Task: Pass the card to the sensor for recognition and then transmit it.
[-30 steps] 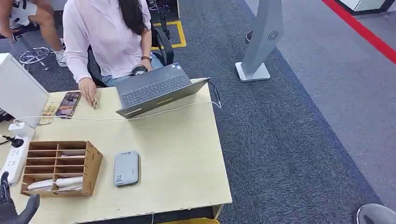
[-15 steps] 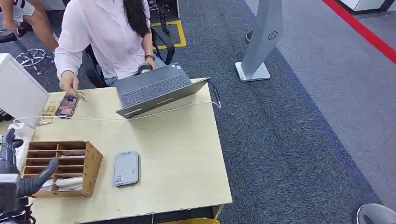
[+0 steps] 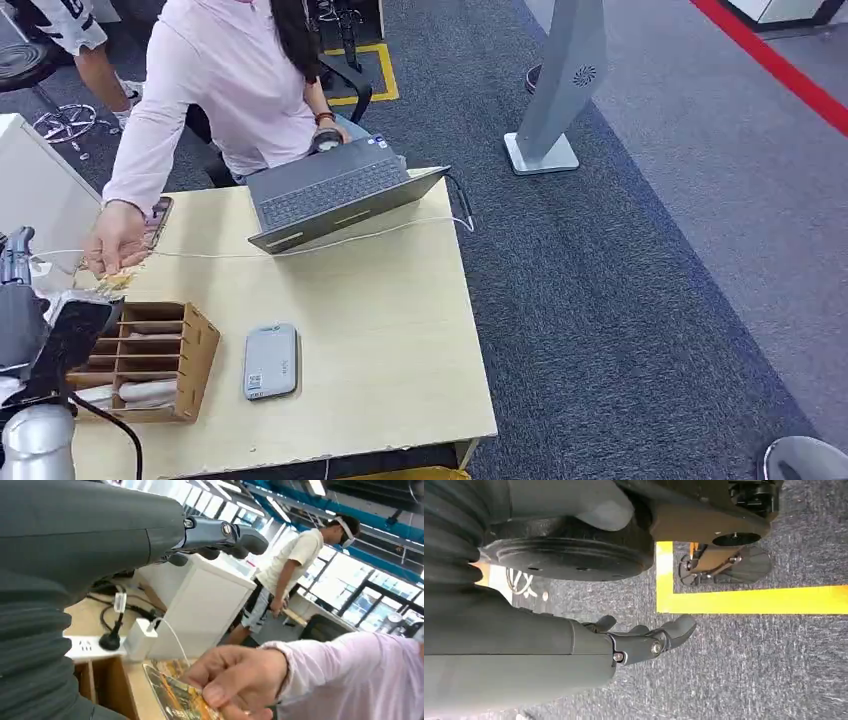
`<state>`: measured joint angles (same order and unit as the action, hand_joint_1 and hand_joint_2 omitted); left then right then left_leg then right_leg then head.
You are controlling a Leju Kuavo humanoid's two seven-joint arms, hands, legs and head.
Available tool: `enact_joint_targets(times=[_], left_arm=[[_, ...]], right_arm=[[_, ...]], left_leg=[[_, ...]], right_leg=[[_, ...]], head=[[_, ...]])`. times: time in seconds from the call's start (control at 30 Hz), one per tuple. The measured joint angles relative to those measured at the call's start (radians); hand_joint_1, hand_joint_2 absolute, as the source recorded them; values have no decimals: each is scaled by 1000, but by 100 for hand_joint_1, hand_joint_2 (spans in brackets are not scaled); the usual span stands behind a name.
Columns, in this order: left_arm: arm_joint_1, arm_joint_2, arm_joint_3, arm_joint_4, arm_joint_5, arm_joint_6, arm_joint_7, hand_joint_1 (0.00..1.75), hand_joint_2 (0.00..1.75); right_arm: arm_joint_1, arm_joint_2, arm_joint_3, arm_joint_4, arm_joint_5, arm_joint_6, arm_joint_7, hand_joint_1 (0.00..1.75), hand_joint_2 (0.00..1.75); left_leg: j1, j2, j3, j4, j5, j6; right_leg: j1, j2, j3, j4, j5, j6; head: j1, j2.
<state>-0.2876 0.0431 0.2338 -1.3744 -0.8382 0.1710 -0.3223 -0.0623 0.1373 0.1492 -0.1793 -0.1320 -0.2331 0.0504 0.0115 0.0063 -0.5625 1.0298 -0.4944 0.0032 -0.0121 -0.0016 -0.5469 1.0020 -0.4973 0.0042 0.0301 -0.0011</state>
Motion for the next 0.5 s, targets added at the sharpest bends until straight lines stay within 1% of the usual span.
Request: enact_joint_targets(times=[0.2,0.5], left_arm=[[-71,53,-55,87,-129,131,61,0,175],[-175,117,-119,214,-309,325,146,0,175]], right_arm=[[-1,-2,30,2,31,3,8,0,0],[-1,-5,71,3,77,13,21,0,0]], left_leg=[[0,0,0,0,0,0],[0,0,0,0,0,0]], right_leg=[[0,0,0,0,0,0],[0,0,0,1,0,0]], head=[[0,0],[0,0]])
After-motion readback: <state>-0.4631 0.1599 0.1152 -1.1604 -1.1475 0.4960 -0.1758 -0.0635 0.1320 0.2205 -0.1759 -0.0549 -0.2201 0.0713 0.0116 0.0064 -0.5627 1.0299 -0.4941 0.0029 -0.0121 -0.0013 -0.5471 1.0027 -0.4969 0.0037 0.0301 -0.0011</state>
